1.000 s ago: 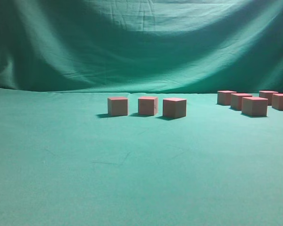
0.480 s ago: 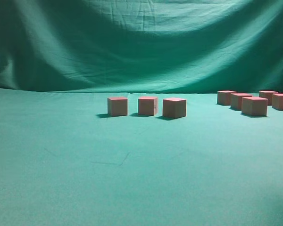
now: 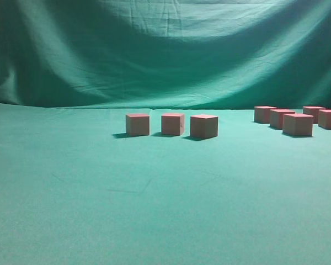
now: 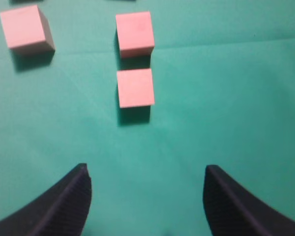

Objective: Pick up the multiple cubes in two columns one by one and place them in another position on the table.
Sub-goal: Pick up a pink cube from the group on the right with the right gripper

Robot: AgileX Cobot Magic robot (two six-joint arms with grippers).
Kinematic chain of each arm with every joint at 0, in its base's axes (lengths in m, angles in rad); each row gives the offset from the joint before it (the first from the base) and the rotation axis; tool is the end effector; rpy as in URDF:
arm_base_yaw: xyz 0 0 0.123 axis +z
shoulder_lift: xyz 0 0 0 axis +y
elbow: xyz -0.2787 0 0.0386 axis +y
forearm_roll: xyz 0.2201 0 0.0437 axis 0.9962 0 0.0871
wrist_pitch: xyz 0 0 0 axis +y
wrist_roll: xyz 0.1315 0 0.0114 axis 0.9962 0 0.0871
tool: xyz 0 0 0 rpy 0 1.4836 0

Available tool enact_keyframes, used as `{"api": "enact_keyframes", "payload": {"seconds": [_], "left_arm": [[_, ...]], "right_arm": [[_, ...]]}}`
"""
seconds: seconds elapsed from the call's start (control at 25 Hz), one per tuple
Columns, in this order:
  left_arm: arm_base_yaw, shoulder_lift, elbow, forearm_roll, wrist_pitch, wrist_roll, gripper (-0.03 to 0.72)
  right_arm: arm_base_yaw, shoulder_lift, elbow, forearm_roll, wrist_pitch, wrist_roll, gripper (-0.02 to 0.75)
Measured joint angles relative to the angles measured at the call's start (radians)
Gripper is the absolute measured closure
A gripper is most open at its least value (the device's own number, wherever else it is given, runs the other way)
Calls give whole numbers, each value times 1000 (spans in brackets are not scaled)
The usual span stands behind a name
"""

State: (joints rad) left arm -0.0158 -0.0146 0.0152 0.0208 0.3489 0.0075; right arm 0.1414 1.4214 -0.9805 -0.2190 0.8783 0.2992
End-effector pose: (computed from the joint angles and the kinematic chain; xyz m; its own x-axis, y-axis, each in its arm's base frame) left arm 0.0684 -0.0001 0.1668 -0.2589 0.0311 -0.9654 0.0159 0.9995 0.0280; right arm 0.2595 0.0146 0.2277 -0.9311 0.0242 -0.3640 0.0653 0.9927 -0.1010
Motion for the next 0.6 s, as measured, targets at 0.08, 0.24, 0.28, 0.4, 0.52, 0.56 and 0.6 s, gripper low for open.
{"api": "enact_keyframes", "payload": {"seconds": [0.08,0.24,0.28,0.4,0.52,0.56,0.6], "left_arm": [[0,0,0,0,0,0,688],[0,0,0,0,0,0,688],[0,0,0,0,0,0,688],[0,0,0,0,0,0,688],[0,0,0,0,0,0,688],[0,0,0,0,0,0,688],[0,0,0,0,0,0,688]], "right_arm": [[-16,21,11,1,-47,-7,291],[-40,108,11,14,-123,-64,291],[-48,134,11,27,-137,-81,291],[-56,201,11,39,-169,-98,291],[-57,240,11,43,-225,-102,291],[-57,247,11,44,-248,-102,291],[-57,252,11,45,-269,-102,291]]}}
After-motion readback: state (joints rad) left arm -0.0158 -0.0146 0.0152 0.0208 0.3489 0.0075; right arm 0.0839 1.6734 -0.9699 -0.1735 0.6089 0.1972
